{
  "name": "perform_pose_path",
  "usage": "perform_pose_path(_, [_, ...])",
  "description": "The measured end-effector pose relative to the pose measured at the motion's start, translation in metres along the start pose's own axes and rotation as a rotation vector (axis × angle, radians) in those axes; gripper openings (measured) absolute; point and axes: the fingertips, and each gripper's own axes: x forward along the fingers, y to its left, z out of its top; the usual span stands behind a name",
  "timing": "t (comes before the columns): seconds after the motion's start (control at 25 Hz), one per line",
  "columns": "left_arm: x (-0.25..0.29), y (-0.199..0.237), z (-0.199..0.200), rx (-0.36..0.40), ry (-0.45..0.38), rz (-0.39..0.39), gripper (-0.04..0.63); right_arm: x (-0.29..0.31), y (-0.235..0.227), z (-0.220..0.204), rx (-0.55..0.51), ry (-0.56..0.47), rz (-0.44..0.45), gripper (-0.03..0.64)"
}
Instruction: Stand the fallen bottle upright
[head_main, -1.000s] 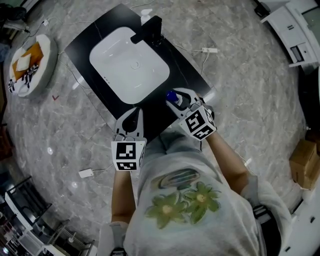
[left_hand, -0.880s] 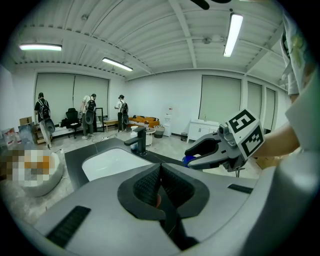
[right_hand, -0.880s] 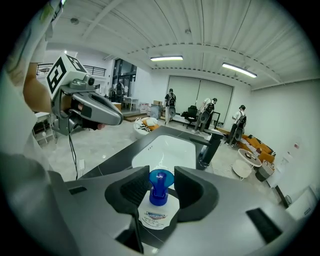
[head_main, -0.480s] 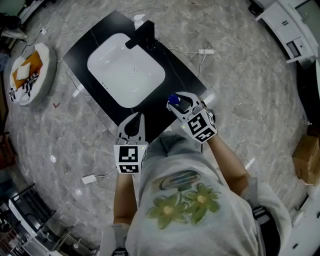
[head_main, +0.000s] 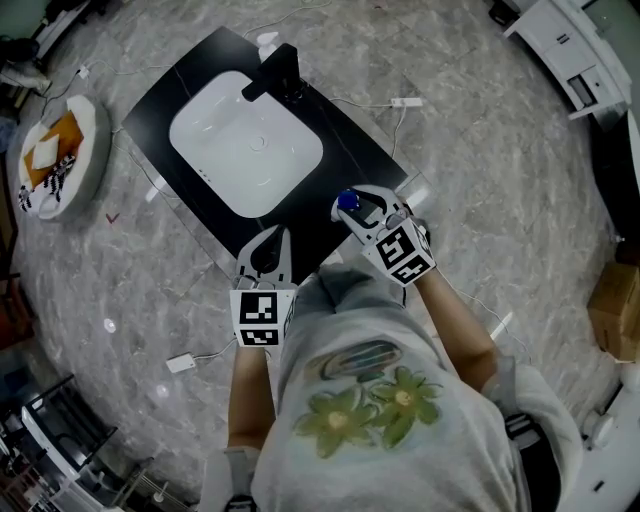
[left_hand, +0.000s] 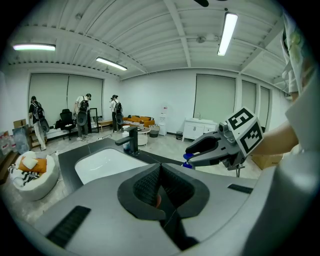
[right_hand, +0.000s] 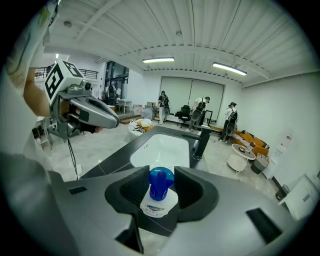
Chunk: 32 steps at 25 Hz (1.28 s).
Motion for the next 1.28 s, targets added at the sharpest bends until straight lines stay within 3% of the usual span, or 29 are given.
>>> perform_pose_path(1.28, [0.001,-0.037,-0.008,0.03,0.017,-0.059,0.017,-0.027,0.01,-0.03,0.155,0.054,-0.016,0.173])
